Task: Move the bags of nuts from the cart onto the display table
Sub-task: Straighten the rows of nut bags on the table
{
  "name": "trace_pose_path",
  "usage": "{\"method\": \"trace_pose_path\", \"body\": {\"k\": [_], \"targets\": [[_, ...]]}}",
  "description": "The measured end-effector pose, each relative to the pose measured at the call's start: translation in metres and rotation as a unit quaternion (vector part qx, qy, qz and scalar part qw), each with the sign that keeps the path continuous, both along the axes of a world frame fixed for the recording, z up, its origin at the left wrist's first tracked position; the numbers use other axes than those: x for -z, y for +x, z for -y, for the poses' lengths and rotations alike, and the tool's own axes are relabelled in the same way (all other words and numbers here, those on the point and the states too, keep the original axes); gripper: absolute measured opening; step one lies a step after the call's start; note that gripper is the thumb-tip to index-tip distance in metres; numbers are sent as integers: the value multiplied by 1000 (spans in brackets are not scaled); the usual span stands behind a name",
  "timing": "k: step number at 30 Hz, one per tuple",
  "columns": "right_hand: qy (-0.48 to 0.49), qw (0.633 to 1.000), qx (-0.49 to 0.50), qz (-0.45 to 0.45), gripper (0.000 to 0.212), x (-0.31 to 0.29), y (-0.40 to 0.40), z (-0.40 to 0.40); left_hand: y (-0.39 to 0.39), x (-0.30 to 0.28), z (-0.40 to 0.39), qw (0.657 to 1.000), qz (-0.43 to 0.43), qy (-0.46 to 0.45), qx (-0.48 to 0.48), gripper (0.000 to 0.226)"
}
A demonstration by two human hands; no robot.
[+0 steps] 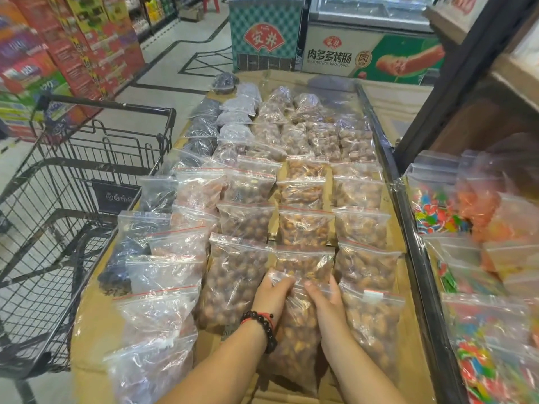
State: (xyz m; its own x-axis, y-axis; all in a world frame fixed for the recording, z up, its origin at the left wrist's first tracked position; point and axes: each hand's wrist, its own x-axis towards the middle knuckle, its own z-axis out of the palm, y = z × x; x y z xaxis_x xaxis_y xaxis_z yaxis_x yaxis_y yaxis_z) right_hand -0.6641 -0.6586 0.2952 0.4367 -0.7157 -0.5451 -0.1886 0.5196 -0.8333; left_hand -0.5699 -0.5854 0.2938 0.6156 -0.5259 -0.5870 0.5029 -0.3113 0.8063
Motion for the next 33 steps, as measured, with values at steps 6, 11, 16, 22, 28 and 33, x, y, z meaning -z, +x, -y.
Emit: {"method": "trace_pose_path", "body": {"k": [6,11,16,22,28,33], "targets": [[2,1000,10,21,81,6,0,1,-3,7,5,999,30,-2,-16,58],[-36,999,-2,24,80,10,4,10,2,0,15,997,72,13,-11,39],[-59,998,-12,11,105,9,9,11,5,0,20,993,83,81,-1,78],[-65,997,-27,28,97,9,1,10,-6,-9,-3,993,92,73,21,75],[-102,994,-38,10,91,10,-31,-35,-48,5,-47,980,150,117,59,66],[-119,988,-56,-78,92,27,-42,-58,-58,19,-52,968,174,159,90,61]]}}
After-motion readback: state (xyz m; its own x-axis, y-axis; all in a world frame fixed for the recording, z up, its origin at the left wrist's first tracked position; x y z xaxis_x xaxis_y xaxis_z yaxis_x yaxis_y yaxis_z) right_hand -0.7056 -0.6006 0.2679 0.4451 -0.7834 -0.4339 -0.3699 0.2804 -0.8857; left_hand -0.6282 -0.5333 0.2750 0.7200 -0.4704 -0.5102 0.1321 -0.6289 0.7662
